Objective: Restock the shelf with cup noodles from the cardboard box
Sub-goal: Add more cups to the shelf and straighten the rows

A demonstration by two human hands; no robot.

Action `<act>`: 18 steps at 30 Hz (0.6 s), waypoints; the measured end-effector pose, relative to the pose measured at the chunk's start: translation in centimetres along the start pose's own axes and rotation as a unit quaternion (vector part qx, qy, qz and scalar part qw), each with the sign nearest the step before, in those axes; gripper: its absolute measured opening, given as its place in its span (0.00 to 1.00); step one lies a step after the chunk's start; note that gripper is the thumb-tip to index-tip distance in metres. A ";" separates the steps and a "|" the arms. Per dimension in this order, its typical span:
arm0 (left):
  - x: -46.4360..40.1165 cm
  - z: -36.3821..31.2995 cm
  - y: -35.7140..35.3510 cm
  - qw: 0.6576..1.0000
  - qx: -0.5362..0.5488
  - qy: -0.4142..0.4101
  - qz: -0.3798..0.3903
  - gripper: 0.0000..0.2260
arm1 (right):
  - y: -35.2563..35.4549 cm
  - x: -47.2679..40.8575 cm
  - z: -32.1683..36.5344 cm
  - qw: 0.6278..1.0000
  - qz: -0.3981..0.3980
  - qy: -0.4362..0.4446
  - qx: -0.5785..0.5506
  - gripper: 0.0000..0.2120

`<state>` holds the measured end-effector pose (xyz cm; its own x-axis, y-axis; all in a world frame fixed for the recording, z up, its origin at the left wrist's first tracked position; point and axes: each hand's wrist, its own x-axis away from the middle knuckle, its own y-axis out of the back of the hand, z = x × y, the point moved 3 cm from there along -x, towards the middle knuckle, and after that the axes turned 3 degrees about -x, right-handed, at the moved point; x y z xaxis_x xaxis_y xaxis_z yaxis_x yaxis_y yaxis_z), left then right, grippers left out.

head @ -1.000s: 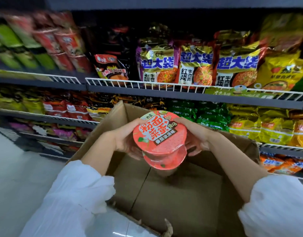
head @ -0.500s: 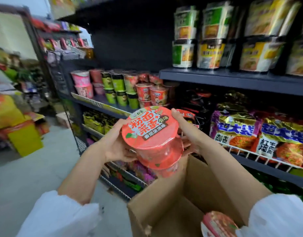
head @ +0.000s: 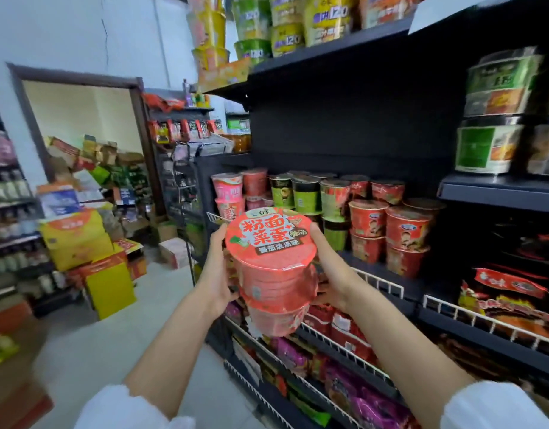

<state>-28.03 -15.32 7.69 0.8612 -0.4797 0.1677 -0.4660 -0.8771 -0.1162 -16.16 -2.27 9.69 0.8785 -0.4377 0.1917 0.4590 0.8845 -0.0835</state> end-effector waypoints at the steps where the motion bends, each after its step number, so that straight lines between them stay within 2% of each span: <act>1: -1.2 -0.5 0.9 1.000 0.002 -0.006 -0.002 0.27 | -1.2 -1.3 0.2 1.000 0.003 0.003 -0.008 0.35; 7: -10.6 -3.2 4.4 0.998 0.031 -0.052 -0.023 0.20 | -5.9 -11.3 2.2 0.998 0.037 0.022 -0.037 0.33; 11: -19.0 -5.2 5.8 0.995 0.035 -0.081 -0.042 0.24 | -7.4 -19.9 4.4 0.995 0.067 0.057 -0.050 0.30; 14: -25.7 -7.4 6.9 0.995 0.043 -0.071 -0.047 0.23 | -8.1 -26.9 6.5 0.994 0.053 0.075 -0.064 0.25; 16: -29.8 -8.9 7.5 0.997 0.040 -0.055 -0.038 0.28 | -8.7 -31.2 8.1 0.994 0.052 0.084 -0.054 0.20; 18: -33.1 -10.4 7.7 0.997 0.028 -0.070 -0.017 0.27 | -9.1 -35.1 9.5 0.994 0.050 0.090 -0.041 0.17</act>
<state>-62.21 -6.39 11.43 0.8977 -0.4391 0.0352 -0.4277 -0.8880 -0.1688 -52.42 6.60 12.98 0.9261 -0.3772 0.0021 0.3718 0.9119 -0.1738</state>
